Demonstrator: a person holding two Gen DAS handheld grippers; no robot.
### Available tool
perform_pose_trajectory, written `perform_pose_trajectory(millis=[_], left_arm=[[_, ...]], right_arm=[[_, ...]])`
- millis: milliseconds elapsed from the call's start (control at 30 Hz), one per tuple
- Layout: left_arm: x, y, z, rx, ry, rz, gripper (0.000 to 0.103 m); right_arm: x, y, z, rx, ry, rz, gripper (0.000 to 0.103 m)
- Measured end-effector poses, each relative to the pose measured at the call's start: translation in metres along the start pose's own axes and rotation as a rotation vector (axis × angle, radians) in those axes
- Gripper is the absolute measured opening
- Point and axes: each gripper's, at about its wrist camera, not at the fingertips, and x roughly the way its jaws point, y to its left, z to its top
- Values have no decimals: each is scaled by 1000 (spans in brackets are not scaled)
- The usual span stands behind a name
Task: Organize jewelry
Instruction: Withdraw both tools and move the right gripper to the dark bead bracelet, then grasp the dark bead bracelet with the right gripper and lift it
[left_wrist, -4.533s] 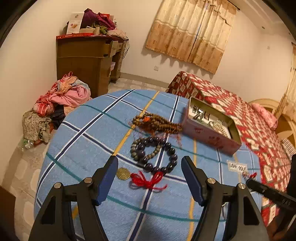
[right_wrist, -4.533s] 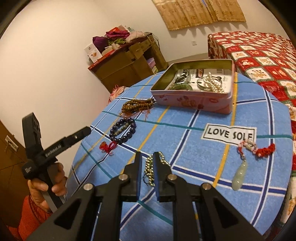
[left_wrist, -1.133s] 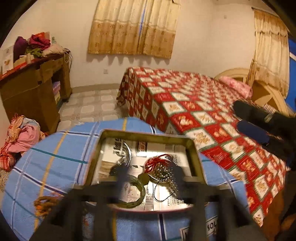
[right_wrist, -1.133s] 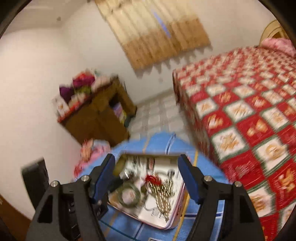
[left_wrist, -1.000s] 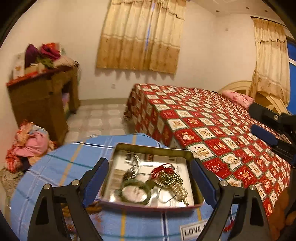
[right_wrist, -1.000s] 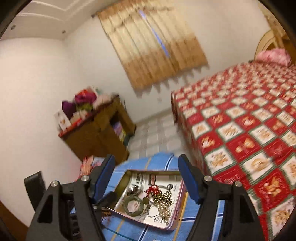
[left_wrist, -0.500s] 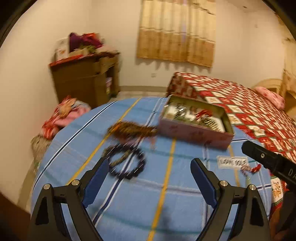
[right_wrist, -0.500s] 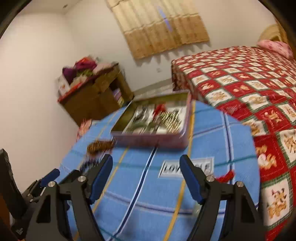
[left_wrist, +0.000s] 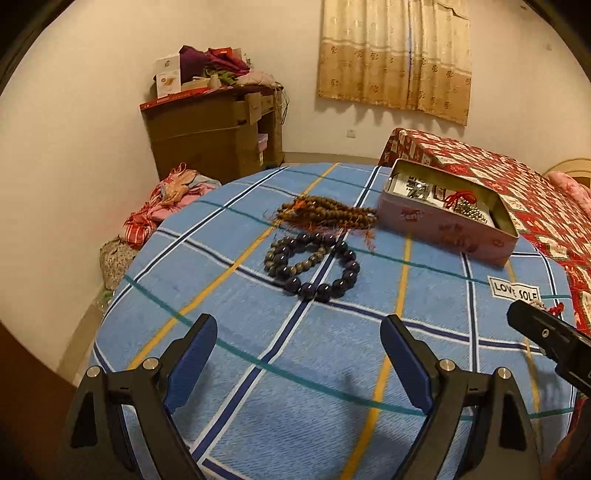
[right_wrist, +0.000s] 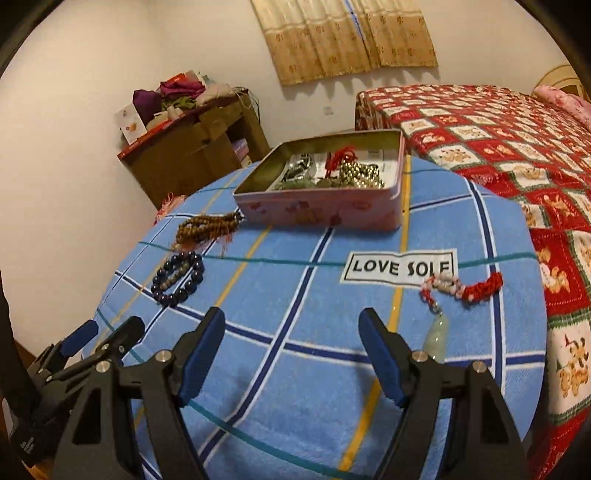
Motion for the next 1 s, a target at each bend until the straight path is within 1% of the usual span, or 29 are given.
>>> perform_pose_trajectory(millis=[100, 200, 267, 300, 333, 367, 467, 533, 633, 700, 733, 833, 933, 967, 1000], left_arm=[[4, 5, -6, -19, 24, 8, 90], [6, 14, -10, -51, 42, 7, 90], [6, 23, -12, -72, 43, 2, 90], [6, 26, -12, -75, 43, 8, 90], [4, 30, -12, -77, 38, 22, 90], [3, 34, -12, -75, 26, 39, 90], [0, 46, -10, -68, -13, 113, 90], [3, 54, -10, -83, -14, 145, 90], [8, 65, -15, -132, 7, 126, 90], [9, 67, -16, -147, 19, 108, 90], [8, 67, -16, -148, 15, 105, 90], [8, 67, -16, -144, 19, 92, 90], [12, 68, -15, -153, 38, 78, 90], [13, 69, -15, -161, 47, 73, 90], [14, 71, -15, -171, 55, 69, 90]], right_arm=[[1, 1, -2, -4, 9, -4, 78], [4, 4, -3, -13, 21, 10, 78], [4, 9, -2, -36, 22, 24, 76], [4, 12, -1, -46, 23, 34, 72], [5, 16, 1, -58, 26, 52, 68], [6, 20, 3, -70, 32, 68, 67], [18, 40, 11, -125, 77, 131, 66], [33, 52, 18, -130, 100, 173, 66], [61, 69, 29, -125, 128, 166, 66], [80, 82, 36, -136, 147, 164, 65], [87, 87, 39, -151, 152, 149, 63], [109, 105, 41, -210, 169, 75, 61], [127, 111, 34, -224, 228, 47, 58], [129, 114, 32, -238, 225, 29, 58], [130, 119, 30, -279, 213, -4, 56]])
